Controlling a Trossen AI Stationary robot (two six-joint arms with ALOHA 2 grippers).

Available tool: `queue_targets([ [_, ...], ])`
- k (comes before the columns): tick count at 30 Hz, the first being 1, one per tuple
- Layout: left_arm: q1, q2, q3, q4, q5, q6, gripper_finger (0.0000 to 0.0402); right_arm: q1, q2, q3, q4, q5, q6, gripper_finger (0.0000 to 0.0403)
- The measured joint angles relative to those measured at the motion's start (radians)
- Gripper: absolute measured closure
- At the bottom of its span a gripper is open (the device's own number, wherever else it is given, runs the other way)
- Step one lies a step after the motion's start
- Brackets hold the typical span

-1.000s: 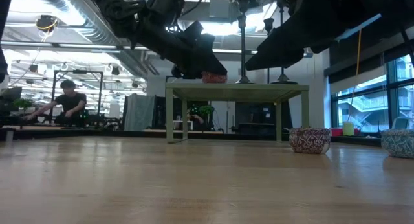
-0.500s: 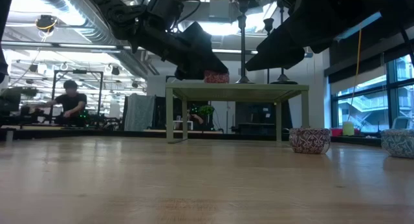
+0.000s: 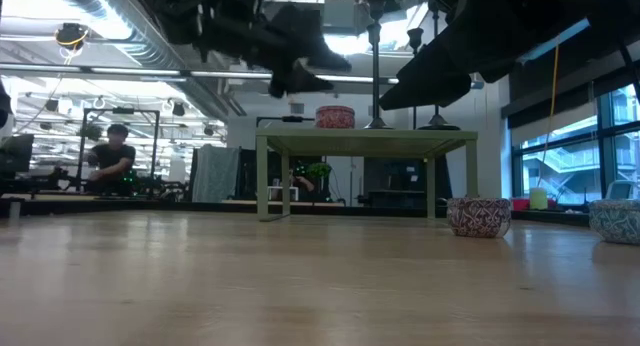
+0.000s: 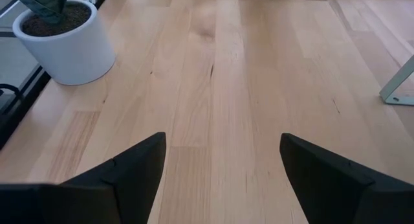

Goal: Pick & Place candle stick holders
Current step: Put the brown scented candle on the shelf

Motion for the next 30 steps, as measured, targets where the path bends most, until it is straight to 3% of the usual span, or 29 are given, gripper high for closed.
queue_targets([
  [5, -0.014, -0.101, 0.0, 0.0, 0.019, 0.053, 0.0062, 0.001, -0.004, 0.0, -0.002, -0.025, -0.004, 0.0098],
  [14, -0.108, -0.331, 0.0, -0.19, 0.034, 0.202, 0.0062, 0.002, -0.02, 0.0, 0.021, -0.295, 0.056, 0.0098],
  [19, -0.153, -0.44, 0.0, -0.367, 0.031, 0.224, 0.0062, 0.001, -0.02, 0.0, 0.04, -0.229, 0.041, 0.0098],
  [25, -0.189, -0.5, 0.0, -0.528, 0.026, 0.185, 0.0062, -0.025, -0.021, 0.0, 0.015, -0.036, 0.029, 0.0098],
  [30, -0.207, -0.499, 0.0, -0.567, 0.025, 0.164, 0.0062, -0.049, -0.075, 0.071, -0.319, -0.054, 0.112, 0.0098],
])
